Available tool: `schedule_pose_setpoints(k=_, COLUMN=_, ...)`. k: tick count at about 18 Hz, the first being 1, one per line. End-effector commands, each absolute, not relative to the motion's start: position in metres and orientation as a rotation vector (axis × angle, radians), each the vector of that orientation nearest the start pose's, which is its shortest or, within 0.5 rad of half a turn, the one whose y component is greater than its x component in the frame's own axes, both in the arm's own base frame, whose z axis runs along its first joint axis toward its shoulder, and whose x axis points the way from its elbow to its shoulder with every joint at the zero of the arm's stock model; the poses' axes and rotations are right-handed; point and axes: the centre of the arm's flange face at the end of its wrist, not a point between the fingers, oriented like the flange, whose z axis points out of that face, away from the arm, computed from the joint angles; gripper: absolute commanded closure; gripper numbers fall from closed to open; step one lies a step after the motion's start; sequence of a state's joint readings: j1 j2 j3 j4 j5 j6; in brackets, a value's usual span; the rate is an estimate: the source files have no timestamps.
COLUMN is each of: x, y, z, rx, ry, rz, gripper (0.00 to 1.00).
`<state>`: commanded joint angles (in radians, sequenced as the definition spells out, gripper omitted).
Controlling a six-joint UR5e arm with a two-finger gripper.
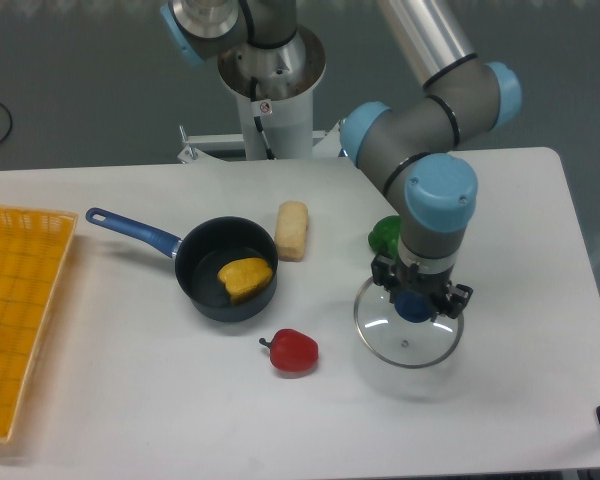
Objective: Close the pot lid
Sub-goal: 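Carry the held glass lid over the blue saucepan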
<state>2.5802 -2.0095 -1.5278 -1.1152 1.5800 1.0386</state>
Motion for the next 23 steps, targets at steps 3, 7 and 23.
schedule_pose_setpoints(k=3, x=-0.461, y=0.467, z=0.299, rx=-3.136, ry=0.060, rz=0.047, gripper=0.55)
schedule_pose_setpoints(k=7, x=-0.439, y=0.477, z=0.316, rx=-3.137, ry=0.055, rz=0.043, gripper=0.55)
schedule_pose_setpoints(k=23, x=-0.317, y=0.536, z=0.352, rx=-3.156, ry=0.107, rz=0.005, gripper=0.55)
